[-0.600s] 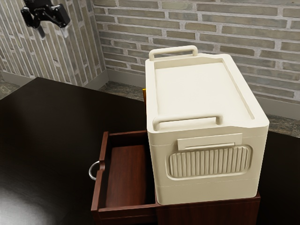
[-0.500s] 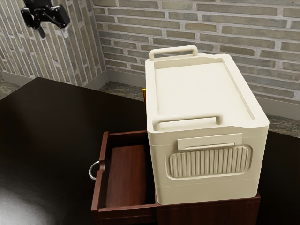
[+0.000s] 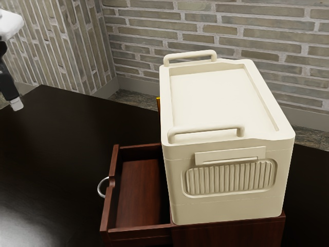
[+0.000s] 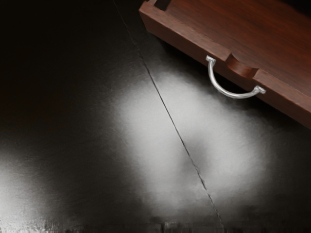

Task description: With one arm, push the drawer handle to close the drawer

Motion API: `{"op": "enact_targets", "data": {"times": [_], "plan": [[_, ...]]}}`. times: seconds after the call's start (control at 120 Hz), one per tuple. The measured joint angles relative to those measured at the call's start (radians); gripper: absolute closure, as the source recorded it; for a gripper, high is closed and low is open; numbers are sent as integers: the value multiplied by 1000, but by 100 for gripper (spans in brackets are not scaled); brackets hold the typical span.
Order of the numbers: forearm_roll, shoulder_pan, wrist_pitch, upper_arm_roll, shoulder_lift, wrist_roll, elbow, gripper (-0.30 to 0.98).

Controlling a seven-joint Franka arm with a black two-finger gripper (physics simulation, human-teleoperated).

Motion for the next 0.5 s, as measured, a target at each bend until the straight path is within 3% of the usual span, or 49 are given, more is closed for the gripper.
{"op": "enact_targets", "data": {"times": [0.175,0.5], "plan": [[19,6,120,51,-73,87,-276,2],[-7,11,409,102,-5,307,-489,3]]}}
